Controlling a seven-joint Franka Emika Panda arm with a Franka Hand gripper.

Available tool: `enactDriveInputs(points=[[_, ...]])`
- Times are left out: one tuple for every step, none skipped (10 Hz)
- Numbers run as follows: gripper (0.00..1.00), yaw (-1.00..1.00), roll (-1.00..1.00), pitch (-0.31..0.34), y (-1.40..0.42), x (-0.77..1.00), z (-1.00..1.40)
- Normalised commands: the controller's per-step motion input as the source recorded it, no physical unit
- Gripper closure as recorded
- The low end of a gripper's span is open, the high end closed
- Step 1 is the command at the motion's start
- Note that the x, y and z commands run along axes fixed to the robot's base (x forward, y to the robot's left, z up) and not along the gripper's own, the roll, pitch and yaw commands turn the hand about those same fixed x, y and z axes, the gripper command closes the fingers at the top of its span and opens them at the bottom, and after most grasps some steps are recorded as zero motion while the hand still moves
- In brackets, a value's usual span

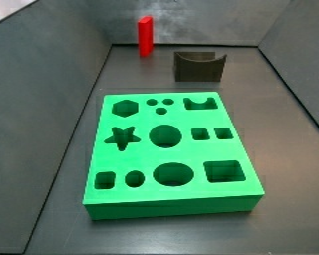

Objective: Pick up the double-square object. Move up. Move to above the board. Insert the double-square object.
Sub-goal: Pick up the double-square object.

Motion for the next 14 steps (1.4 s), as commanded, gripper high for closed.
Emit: enactDriveInputs(points=[[0.00,0.00,0.00,0.000,0.10,0.10,-0.20],[0.00,-0.16,-0.01,0.000,0.55,0.05,-0.21],[0.00,-0.32,-0.05,-0.059,0.62,0.00,-0.22],[0.00,-0.42,-0.01,-0.111,0.50,-0.13,-0.21],[0.00,-0.47,-0.02,-0.113,0.45,-0.10,-0.21],[0.00,-0.48,0.00,-0.117,0.44,-0.14,-0.21],[0.00,-0.47,0.00,-0.121,0.44,-0.17,-0.23],[0.00,-0.46,0.00,-0.123,0.44,-0.15,-0.26],[0.00,-0.45,-0.01,-0.131,0.45,-0.16,-0.30],[0.00,-0.45,0.00,-0.160,0.45,-0.19,-0.35],[0.00,-0.45,0.00,-0.167,0.45,-0.20,-0.38],[0.00,-0.36,-0.02,-0.146,0.41,0.00,-0.43],[0.00,-0.23,0.03,-0.126,0.14,0.05,-0.53],[0.00,-0.15,0.16,-0.130,0.00,0.08,-0.68]])
